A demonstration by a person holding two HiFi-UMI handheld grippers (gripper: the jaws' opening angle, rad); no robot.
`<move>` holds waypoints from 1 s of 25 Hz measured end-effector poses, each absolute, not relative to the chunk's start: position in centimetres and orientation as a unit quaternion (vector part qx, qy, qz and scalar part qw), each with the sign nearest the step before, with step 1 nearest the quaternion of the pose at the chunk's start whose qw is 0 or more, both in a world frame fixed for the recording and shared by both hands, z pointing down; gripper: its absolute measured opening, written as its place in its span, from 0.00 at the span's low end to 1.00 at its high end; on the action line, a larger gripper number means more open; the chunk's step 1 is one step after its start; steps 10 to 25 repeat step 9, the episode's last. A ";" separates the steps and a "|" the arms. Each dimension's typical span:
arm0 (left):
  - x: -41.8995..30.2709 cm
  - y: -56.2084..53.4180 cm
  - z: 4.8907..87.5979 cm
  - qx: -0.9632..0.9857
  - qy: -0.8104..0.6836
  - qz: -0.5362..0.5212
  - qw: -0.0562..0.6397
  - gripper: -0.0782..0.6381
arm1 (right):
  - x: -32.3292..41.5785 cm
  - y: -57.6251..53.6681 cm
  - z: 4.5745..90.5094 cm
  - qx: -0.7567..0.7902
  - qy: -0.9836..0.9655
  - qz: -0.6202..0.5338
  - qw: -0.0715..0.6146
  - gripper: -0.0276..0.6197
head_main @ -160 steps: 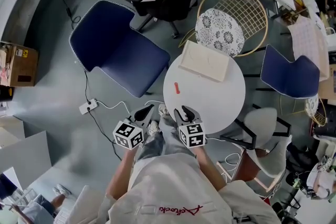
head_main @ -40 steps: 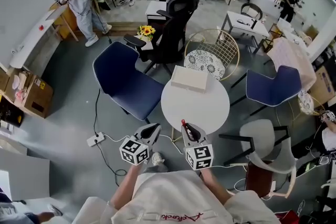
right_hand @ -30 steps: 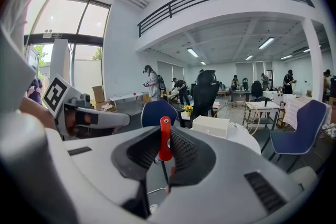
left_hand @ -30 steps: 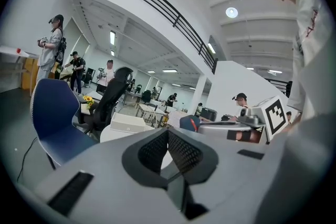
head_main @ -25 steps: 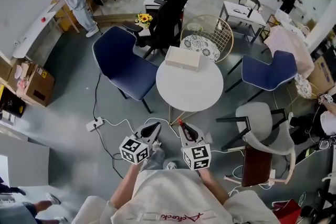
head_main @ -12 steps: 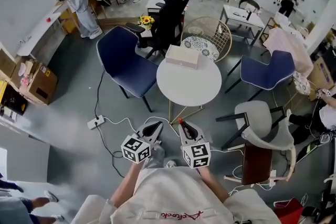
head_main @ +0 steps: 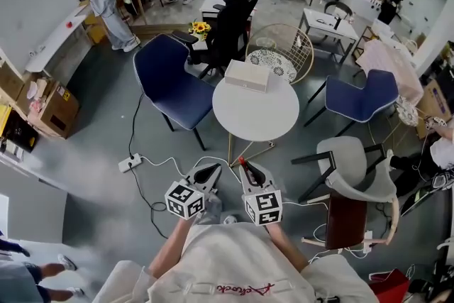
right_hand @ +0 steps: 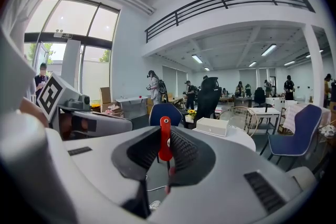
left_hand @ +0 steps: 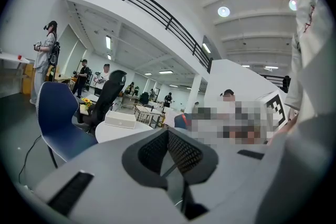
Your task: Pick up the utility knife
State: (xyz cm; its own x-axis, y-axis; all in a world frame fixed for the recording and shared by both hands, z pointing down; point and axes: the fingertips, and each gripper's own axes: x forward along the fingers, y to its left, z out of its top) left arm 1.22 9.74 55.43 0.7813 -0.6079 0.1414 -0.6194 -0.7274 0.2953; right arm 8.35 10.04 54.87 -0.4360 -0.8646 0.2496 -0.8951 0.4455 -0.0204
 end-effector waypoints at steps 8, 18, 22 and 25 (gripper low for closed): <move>1.3 9.5 55.4 0.931 -0.326 0.015 0.162 0.13 | 8.1 9.6 55.0 0.523 -0.843 0.071 0.103 0.14; 1.2 9.5 55.4 0.931 -0.326 0.014 0.163 0.13 | 8.0 9.6 55.0 0.523 -0.843 0.071 0.104 0.14; 1.2 9.5 55.4 0.931 -0.326 0.014 0.163 0.13 | 8.0 9.6 55.0 0.523 -0.843 0.071 0.104 0.14; 1.2 9.5 55.4 0.931 -0.326 0.014 0.163 0.13 | 8.0 9.6 55.0 0.523 -0.843 0.071 0.104 0.14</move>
